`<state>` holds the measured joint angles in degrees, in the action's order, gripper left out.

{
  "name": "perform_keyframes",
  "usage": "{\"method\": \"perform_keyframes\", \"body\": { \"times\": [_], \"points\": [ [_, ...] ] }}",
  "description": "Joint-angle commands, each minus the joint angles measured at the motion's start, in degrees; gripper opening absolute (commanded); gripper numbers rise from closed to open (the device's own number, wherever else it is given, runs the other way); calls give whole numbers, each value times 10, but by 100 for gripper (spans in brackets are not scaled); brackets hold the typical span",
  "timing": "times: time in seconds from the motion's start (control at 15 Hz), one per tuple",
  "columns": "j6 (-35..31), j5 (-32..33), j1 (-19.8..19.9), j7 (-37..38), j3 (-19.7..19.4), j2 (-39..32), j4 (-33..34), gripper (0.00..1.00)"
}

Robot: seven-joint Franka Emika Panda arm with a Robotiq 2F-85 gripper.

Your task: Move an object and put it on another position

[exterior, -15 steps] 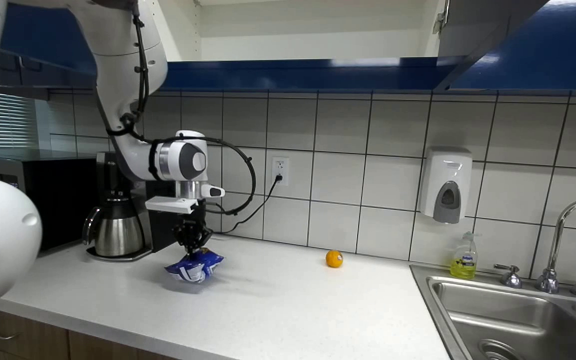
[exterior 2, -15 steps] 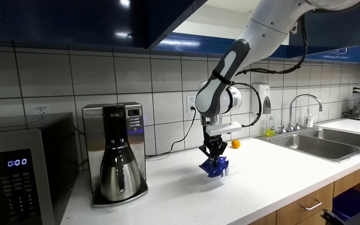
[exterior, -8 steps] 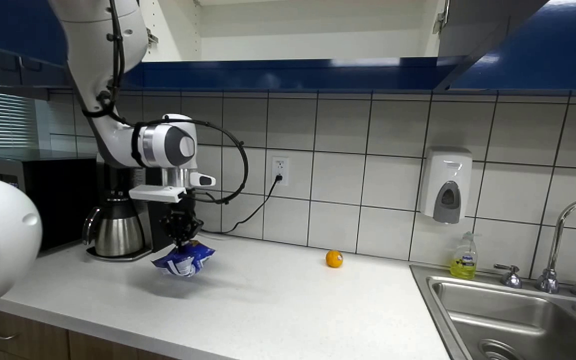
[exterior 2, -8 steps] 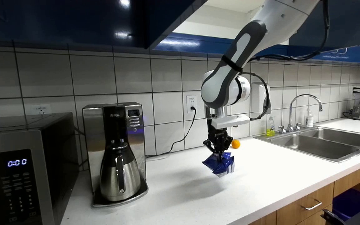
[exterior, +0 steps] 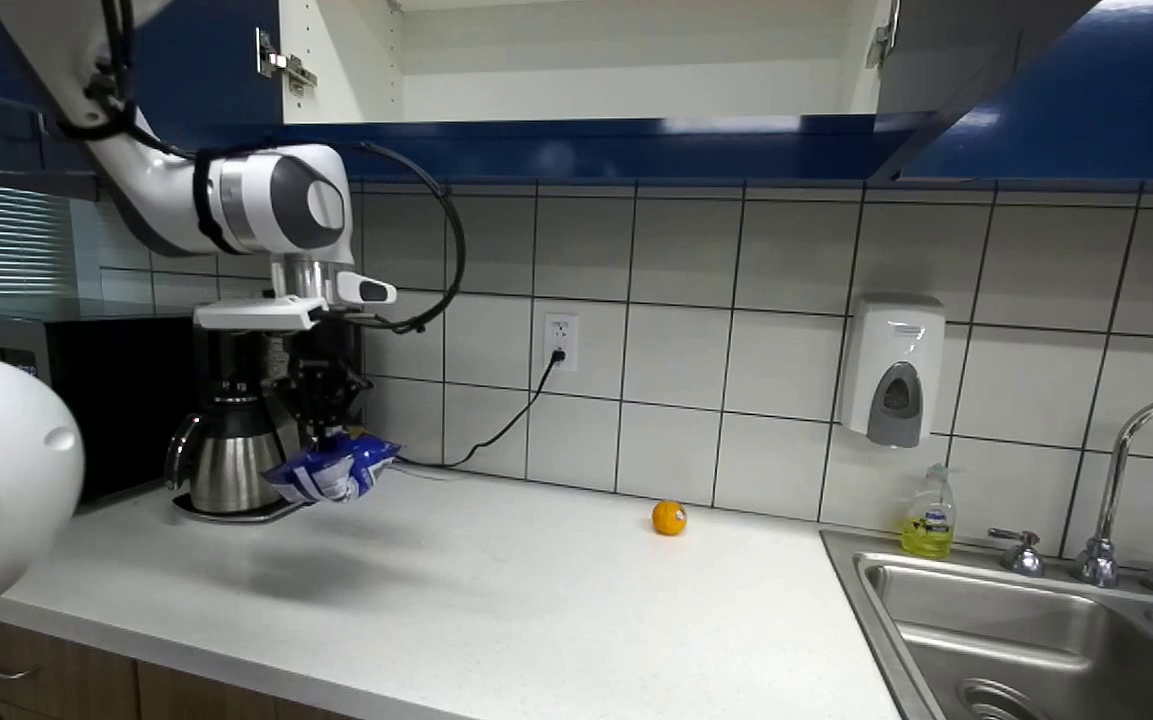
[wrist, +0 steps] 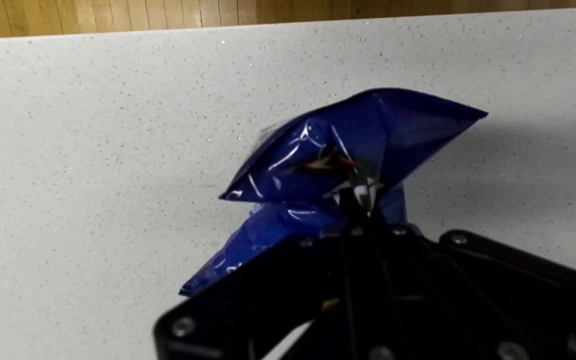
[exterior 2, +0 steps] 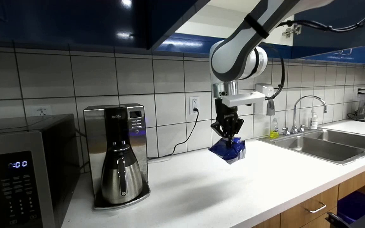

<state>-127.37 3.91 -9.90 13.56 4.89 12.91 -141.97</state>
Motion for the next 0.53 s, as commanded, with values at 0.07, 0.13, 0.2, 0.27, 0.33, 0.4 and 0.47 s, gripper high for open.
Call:
{"method": "perform_keyframes", "body": {
  "times": [0.07, 0.13, 0.2, 0.27, 0.33, 0.4, 0.47],
  "points": [
    [91, -18, 6, 3, 29, 128, -3, 0],
    [109, -19, 6, 2, 32, 148, 9, 0],
    [125, -19, 7, 2, 36, 165, 19, 0],
    [137, -17, 8, 1, 39, 179, 35, 0],
    [146, -16, 9, 1, 42, 191, 50, 0],
    [154, -16, 9, -2, 43, 200, 68, 0],
    [160, -15, 11, -3, 45, 207, 88, 0]
  ]
}}
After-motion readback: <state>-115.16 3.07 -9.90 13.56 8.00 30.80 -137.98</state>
